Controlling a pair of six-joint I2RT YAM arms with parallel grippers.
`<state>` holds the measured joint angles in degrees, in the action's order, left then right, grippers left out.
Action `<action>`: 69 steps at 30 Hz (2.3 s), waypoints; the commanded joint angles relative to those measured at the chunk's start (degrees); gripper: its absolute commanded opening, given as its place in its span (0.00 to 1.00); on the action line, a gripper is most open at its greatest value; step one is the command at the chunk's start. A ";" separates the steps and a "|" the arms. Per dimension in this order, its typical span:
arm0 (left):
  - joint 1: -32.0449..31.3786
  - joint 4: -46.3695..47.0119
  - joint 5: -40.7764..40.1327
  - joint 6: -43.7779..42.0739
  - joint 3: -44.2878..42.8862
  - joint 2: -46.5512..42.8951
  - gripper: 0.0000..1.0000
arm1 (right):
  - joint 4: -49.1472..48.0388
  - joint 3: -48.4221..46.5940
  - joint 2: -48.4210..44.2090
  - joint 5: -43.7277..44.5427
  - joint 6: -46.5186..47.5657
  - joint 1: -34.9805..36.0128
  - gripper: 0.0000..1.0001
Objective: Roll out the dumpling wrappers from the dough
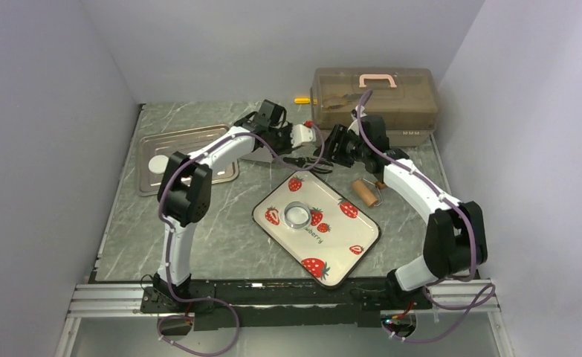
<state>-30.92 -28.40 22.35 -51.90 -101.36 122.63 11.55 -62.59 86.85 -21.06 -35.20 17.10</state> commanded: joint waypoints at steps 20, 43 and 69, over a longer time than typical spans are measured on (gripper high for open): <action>-5.80 10.83 -5.67 22.89 3.12 -10.06 0.00 | -21.24 0.68 0.21 26.05 -13.90 7.87 0.49; -7.36 10.12 -4.09 11.07 5.93 -12.32 0.00 | -47.36 1.79 18.47 3.48 -18.92 2.23 0.18; -3.48 -3.73 4.53 17.12 0.15 -8.85 0.79 | -42.94 -0.79 12.30 -1.98 -15.88 2.32 0.00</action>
<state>-34.17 -29.61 21.76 -34.92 -100.27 115.07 -23.03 -60.20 101.91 -17.74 -49.91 19.55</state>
